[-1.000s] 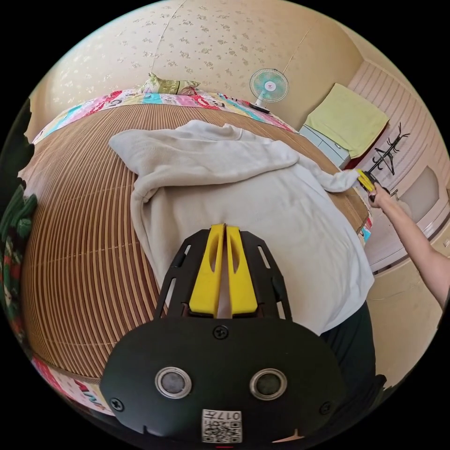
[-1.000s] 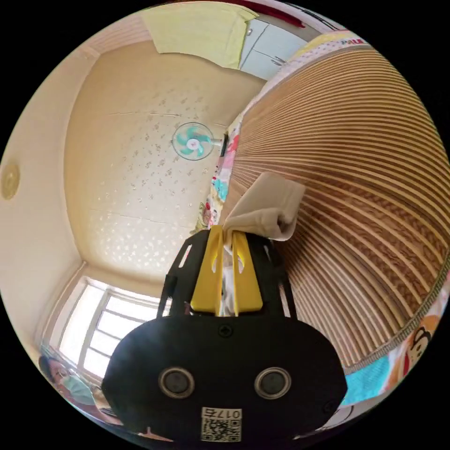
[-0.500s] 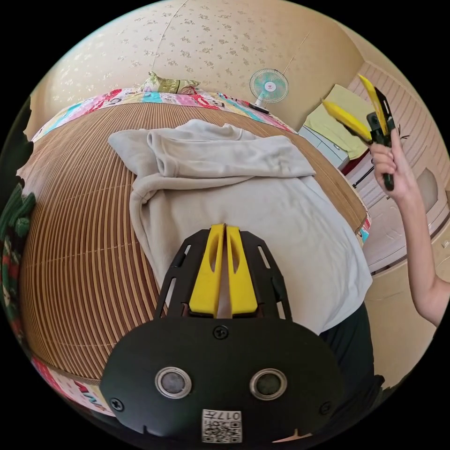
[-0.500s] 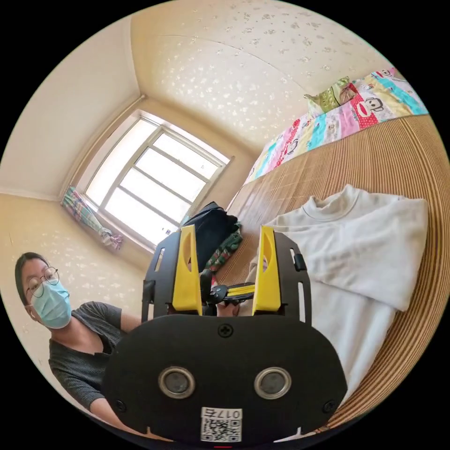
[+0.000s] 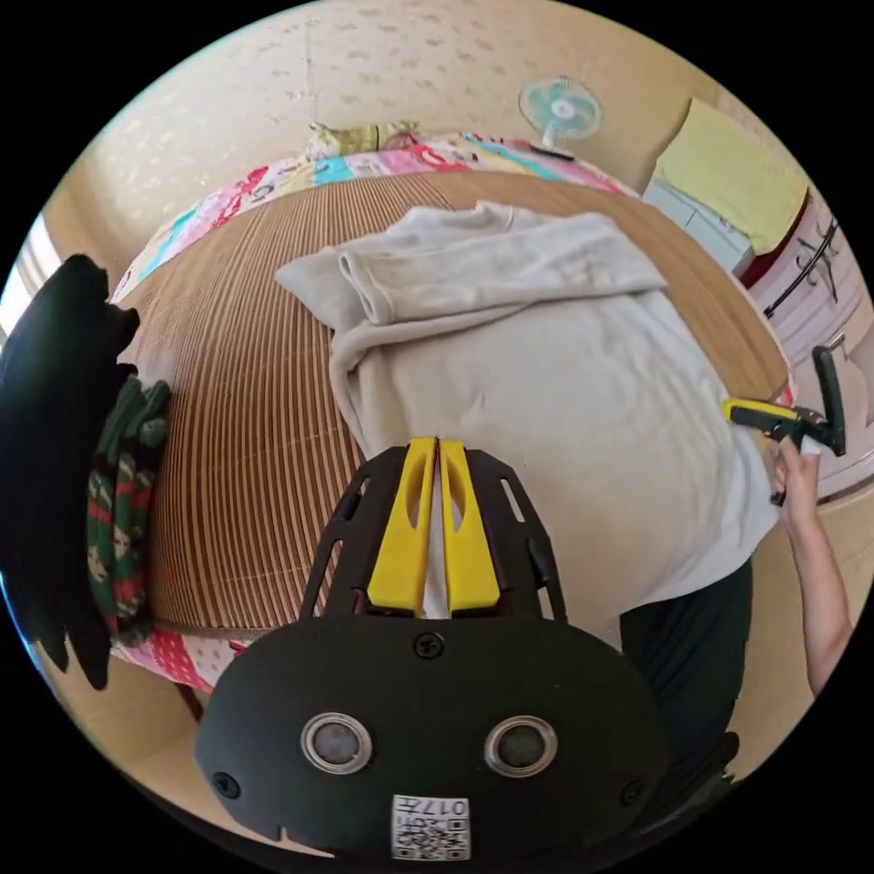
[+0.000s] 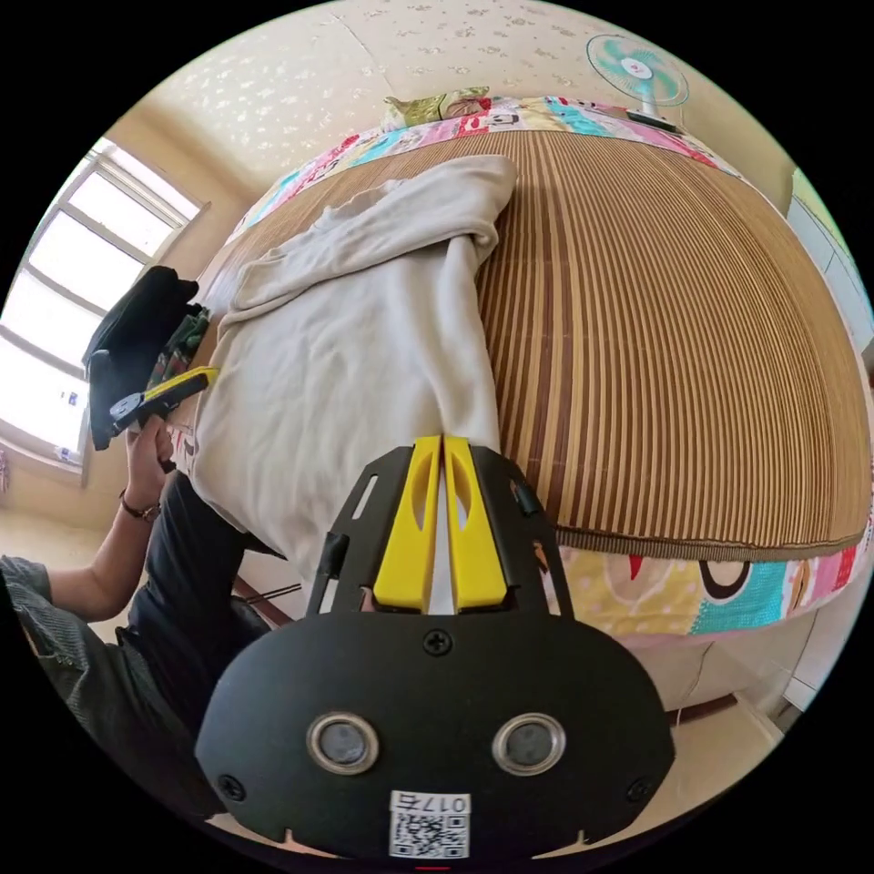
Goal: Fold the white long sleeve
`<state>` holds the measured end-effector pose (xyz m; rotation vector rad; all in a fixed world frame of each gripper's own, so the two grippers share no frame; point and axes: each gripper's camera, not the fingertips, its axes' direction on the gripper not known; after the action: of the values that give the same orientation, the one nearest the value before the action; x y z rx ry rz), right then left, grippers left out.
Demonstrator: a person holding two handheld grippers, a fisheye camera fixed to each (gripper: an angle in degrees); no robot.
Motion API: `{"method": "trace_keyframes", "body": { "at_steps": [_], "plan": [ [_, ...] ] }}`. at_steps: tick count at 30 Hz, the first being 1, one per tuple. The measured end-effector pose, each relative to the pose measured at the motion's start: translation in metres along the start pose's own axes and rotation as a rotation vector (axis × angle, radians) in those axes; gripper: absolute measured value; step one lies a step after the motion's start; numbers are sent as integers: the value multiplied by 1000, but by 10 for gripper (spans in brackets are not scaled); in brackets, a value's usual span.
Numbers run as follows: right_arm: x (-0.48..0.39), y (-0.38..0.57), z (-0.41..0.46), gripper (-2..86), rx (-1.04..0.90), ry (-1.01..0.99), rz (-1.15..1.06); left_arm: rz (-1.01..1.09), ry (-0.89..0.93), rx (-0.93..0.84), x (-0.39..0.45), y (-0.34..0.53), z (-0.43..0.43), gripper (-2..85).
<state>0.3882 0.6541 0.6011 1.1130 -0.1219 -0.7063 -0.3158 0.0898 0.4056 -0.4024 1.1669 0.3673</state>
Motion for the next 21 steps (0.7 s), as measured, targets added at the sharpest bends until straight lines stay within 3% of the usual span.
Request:
{"method": "trace_keyframes", "body": {
  "at_steps": [5, 11, 12, 14, 16, 18, 21],
  "plan": [
    [-38, -52, 28, 8, -56, 93, -37, 130, 6, -44, -25, -95, 25, -9],
    [-51, -75, 40, 7, 125, 134, 16, 99, 166, -166, -94, -170, 20, -9],
    [-53, -73, 40, 8, 156, 143, 11, 95, 189, -120, -100, -164, 10, -9],
    [-54, -63, 39, 8, 228, 146, -5, 108, 492, 271, -137, -101, -51, -7],
    [-53, -53, 34, 7, 295, 147, -16, 80, 669, 502, -167, -35, -87, -2],
    [-53, -56, 31, 7, 292, 152, -20, 28, 681, 510, -182, 20, -104, 16],
    [-50, -61, 24, 6, 293, 156, -21, 18, 516, 318, -173, 92, -111, 77]
  ]
}}
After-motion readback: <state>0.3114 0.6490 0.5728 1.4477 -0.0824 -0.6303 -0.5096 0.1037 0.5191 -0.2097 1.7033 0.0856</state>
